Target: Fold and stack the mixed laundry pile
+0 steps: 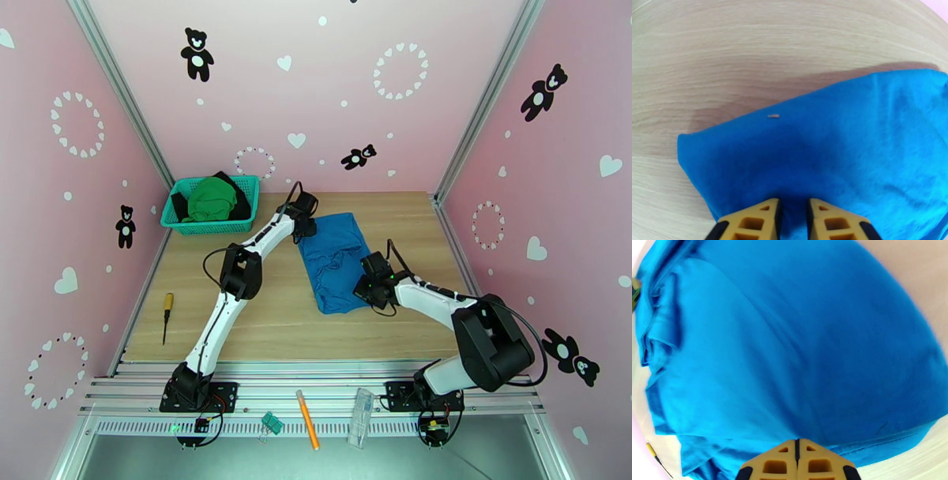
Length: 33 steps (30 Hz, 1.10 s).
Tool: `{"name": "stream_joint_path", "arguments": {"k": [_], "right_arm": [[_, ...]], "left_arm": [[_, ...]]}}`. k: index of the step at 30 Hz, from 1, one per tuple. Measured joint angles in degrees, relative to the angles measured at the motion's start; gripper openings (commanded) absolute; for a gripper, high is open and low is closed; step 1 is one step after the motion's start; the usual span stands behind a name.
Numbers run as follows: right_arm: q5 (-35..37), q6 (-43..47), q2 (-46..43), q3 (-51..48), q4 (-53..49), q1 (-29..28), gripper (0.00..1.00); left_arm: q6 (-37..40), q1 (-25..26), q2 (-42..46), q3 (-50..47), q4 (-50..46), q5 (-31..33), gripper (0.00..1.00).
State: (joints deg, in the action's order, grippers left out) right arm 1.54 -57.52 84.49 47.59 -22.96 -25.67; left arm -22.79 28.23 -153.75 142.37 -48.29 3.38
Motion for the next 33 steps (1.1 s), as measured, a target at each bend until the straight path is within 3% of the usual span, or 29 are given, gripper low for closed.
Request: {"name": "stream_joint_path", "arguments": {"k": [4, 7, 11, 13, 17, 20, 24, 28, 33], "right_arm": [[4.66, 14.27, -3.28, 11.80, -7.78, 0.20, 0.12], [7.08, 28.70, -8.63, 17.66, -10.21, 1.55, 0.21], [6.19, 43.63, -19.50, 19.50, -11.13, 5.86, 0.52], [4.13, 47.84, -25.64, 17.90, -8.74, 8.33, 0.66], [1.01, 55.23, -35.01, 14.05, -5.27, 9.40, 0.72], [0.07, 58.90, -34.42, 14.62, -6.36, 9.40, 0.75], [-1.29, 61.00, -32.20, 14.99, -9.11, 9.40, 0.80], [-2.93, 61.37, -32.22, 14.99, -10.56, 9.40, 0.84], [-4.00, 61.92, -32.68, 14.99, -12.35, 9.40, 0.87]], "left_arm": [[2.14, 0.31, 9.35, -14.56, 5.68, 0.20, 0.33], [5.88, 1.64, 25.64, -34.14, 13.55, 2.45, 0.58], [13.20, 9.31, 55.45, -58.27, 30.42, 7.19, 0.98], [15.80, 14.75, 67.32, -65.46, 36.96, 7.67, 0.98], [15.69, 21.64, 80.70, -74.53, 40.35, 10.82, 0.95], [11.15, 24.50, 82.25, -83.54, 38.88, 15.30, 0.96], [6.25, 31.65, 75.97, -93.13, 33.14, 18.23, 0.99], [5.79, 38.14, 67.43, -92.21, 28.55, 21.22, 0.98], [7.96, 39.41, 60.61, -86.58, 27.52, 22.86, 0.98]]}}
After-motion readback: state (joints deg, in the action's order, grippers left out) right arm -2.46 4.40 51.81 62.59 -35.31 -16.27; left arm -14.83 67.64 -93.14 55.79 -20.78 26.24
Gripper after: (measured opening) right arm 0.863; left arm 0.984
